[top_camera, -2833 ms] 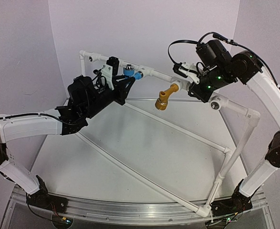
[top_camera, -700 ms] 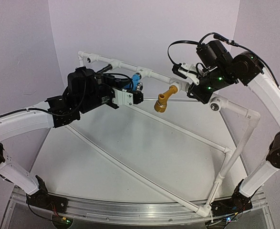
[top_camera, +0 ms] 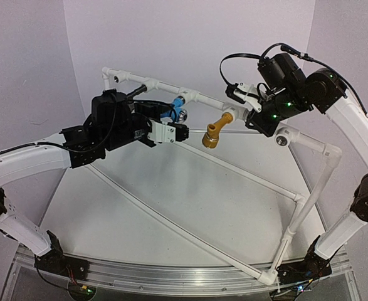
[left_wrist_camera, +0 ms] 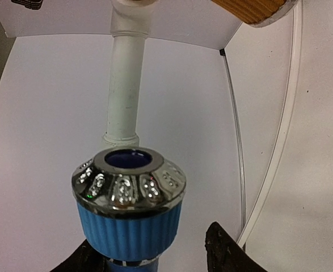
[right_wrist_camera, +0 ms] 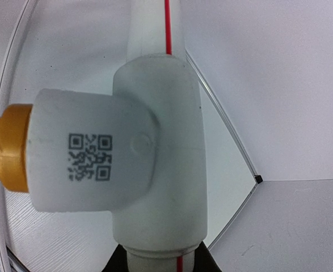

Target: Install the water faucets

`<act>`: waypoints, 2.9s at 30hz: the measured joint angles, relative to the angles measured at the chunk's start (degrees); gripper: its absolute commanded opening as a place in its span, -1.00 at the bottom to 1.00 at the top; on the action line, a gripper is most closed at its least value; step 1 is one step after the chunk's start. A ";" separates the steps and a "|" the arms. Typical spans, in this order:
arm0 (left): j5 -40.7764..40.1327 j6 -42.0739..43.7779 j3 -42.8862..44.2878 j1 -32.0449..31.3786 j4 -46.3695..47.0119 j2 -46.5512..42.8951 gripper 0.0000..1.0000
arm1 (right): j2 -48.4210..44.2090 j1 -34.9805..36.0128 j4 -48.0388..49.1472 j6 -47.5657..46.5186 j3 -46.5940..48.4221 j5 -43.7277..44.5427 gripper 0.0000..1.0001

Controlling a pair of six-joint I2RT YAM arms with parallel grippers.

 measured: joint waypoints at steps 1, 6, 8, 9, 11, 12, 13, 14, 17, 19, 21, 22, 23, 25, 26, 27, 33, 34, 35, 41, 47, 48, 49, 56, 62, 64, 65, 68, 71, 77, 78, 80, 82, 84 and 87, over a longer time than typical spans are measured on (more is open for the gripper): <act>-0.04 -0.15 0.00 0.00 -0.09 0.00 0.20 | 0.02 0.00 0.02 0.00 0.00 0.00 -1.00; -0.37 -0.94 -0.04 -0.14 -1.13 0.00 0.52 | 0.02 0.00 0.04 0.00 0.00 -0.01 -1.00; -0.51 -1.34 -0.04 -0.20 -1.56 0.00 0.59 | 0.02 0.01 0.06 0.00 0.00 -0.01 -1.00; -0.55 -1.38 -0.04 -0.22 -1.66 0.00 0.62 | 0.02 0.03 0.05 0.00 0.00 0.00 -1.00; -0.57 -1.56 -0.04 -0.22 -2.04 0.00 0.70 | 0.02 0.07 0.07 0.00 0.00 0.02 -1.00; -0.58 -1.68 -0.04 -0.22 -2.11 0.00 0.75 | 0.02 0.07 0.08 0.00 0.01 0.02 -1.00; -0.56 -1.80 -0.04 -0.22 -2.27 0.00 0.78 | 0.02 0.07 0.06 0.00 0.02 0.03 -1.00; -0.56 -1.93 -0.04 -0.22 -2.54 0.00 0.82 | 0.02 0.08 0.06 0.00 0.01 0.04 -1.00; -0.54 -2.57 -0.04 -0.22 -3.28 -0.14 0.93 | 0.02 0.11 0.08 0.00 0.00 0.05 -1.00; -0.56 -3.04 -0.05 -0.22 -4.01 -0.46 0.95 | 0.02 0.13 0.08 0.00 0.02 0.07 -1.00; -0.56 -3.43 -0.07 -0.22 -4.49 -0.92 0.96 | 0.02 0.15 0.08 0.00 0.00 0.15 -1.00; -0.55 -3.69 -0.07 -0.22 -4.75 -1.25 0.96 | 0.02 0.18 0.10 0.00 0.00 0.18 -1.00; -0.53 -4.02 -0.07 -0.22 -5.05 -1.63 0.97 | 0.02 0.20 0.10 0.00 0.00 0.20 -1.00; -0.45 -4.52 -0.07 -0.22 -5.93 -2.71 0.98 | 0.03 0.20 0.08 0.00 0.00 0.23 -1.00; -0.43 -4.77 -0.07 -0.22 -6.32 -3.22 0.99 | 0.06 0.20 0.08 0.00 0.00 0.26 -1.00; -0.38 -5.12 -0.07 -0.22 -6.74 -3.83 0.99 | 0.09 0.20 0.11 0.00 0.02 0.36 -1.00; 0.15 -10.16 -0.60 -0.22 -9.58 -8.62 0.99 | 0.22 0.22 0.19 -0.12 0.02 1.19 -1.00; 0.16 -11.26 -1.13 -0.22 -9.81 -9.70 0.99 | 0.25 0.22 0.27 -0.33 0.02 1.54 -1.00; 0.14 -12.49 -1.71 -0.22 -10.14 -10.87 0.99 | 0.30 0.23 0.35 -0.56 0.02 1.89 -1.00; 0.00 -22.00 -5.82 -0.22 -11.69 -17.69 0.99 | 0.98 0.85 1.11 -3.72 0.02 6.38 -1.00; -1.58 -32.69 -5.84 -0.22 -14.60 -21.07 0.99 | 1.61 0.65 3.80 -9.69 -0.95 12.86 -0.99; -2.10 -34.49 -5.84 -0.16 -14.71 -21.25 0.99 | 1.61 0.52 5.00 -10.93 -1.47 13.76 -0.97; -2.57 -36.45 -5.79 0.01 -14.82 -21.28 0.99 | 1.61 0.35 6.17 -12.15 -1.94 14.45 -0.95; -2.27 -53.10 0.64 6.74 -20.18 -16.69 0.97 | 3.08 -2.58 11.70 -18.88 -2.72 15.17 -0.54; 2.77 -65.13 12.88 17.33 -24.18 -8.71 0.95 | 2.76 -5.11 16.14 -18.83 -5.17 15.72 -0.02; 3.02 -67.49 17.31 19.78 -24.06 -5.52 0.95 | 2.01 -5.96 18.10 -17.55 -6.96 16.19 0.10; 3.06 -68.27 19.67 20.46 -24.25 -3.89 0.94 | 1.47 -6.15 18.95 -17.02 -7.64 16.28 0.15; 4.02 -70.98 28.18 23.17 -24.47 2.38 0.90 | -0.69 -6.49 20.84 -15.25 -9.95 16.24 0.29; 4.58 -73.04 37.31 26.43 -24.45 9.65 0.90 | -3.36 -6.38 21.02 -13.32 -11.33 16.26 0.44; 3.21 -72.67 52.35 29.27 -24.17 23.99 0.90 | -7.55 -6.25 20.14 -10.34 -13.47 16.70 0.51; 2.73 -71.79 53.82 29.27 -23.51 25.98 0.90 | -8.17 -6.25 20.14 -9.96 -13.99 16.87 0.51; 1.40 -69.74 55.77 29.27 -21.36 29.90 0.93 | -9.03 -6.25 20.04 -9.41 -14.52 17.09 0.52; -0.75 -66.99 57.22 29.20 -19.48 33.54 0.94 | -9.24 -6.29 20.06 -8.55 -14.76 17.19 0.52; -3.04 -64.19 59.12 29.16 -16.69 37.52 0.94 | -9.23 -6.32 20.08 -7.17 -14.89 17.45 0.52; -6.51 -60.44 64.27 29.16 -10.70 42.58 0.94 | -9.31 -6.67 20.48 -5.18 -15.37 18.79 0.52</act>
